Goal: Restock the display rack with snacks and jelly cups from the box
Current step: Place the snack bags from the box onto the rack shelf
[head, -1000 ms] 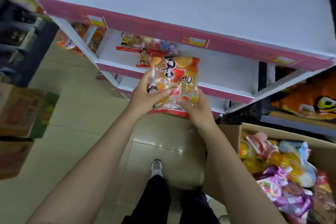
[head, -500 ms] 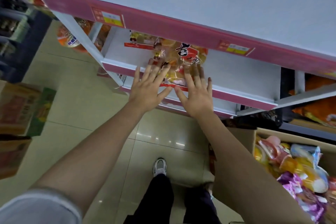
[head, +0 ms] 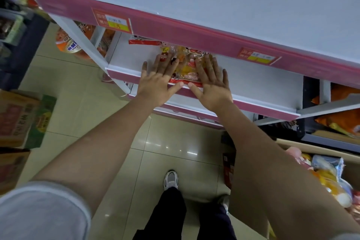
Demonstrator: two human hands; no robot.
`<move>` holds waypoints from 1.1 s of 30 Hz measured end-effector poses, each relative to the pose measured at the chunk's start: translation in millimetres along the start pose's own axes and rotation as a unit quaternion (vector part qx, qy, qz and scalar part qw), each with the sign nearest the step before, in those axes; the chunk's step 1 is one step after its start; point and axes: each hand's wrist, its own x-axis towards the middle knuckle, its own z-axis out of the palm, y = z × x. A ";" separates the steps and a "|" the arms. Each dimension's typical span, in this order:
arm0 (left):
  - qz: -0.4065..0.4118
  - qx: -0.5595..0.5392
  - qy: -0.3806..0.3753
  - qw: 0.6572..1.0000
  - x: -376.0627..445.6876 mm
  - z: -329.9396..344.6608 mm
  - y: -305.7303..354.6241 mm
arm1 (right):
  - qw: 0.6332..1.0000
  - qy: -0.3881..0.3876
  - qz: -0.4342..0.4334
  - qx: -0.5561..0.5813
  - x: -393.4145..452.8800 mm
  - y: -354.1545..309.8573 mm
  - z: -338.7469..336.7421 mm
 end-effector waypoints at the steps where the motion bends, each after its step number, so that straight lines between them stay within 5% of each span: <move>1: -0.010 -0.010 -0.009 1.000 -3.0 -1.5 4.1 | 1.000 0.003 -0.003 0.006 -3.1 0.1 -0.2; 6: -0.063 -0.053 -0.017 0.996 -56.8 2.7 43.7 | 0.999 -0.029 0.000 0.021 -62.3 3.2 2.6; 9: -0.048 -0.116 -0.010 0.992 -111.7 17.0 94.1 | 0.990 0.030 0.004 0.135 -131.7 20.5 -1.0; 13: 0.019 -0.166 -0.135 0.977 -151.6 36.5 196.5 | 0.964 0.042 0.117 0.236 -236.4 87.4 15.0; 20: 0.195 -0.122 -0.191 0.954 -132.4 83.7 419.2 | 0.850 0.093 0.390 0.342 -397.1 275.0 72.1; 26: 0.229 -0.137 -0.237 0.934 -109.7 152.3 587.5 | 0.754 0.122 0.535 0.361 -465.1 419.7 130.9; 31: 0.252 -0.043 -0.285 0.924 -105.1 212.8 663.9 | 0.682 0.035 0.605 0.409 -497.6 483.7 181.1; 33: 0.246 0.027 -0.292 0.924 -107.8 227.9 674.1 | 0.679 -0.003 0.604 0.416 -503.3 486.3 196.5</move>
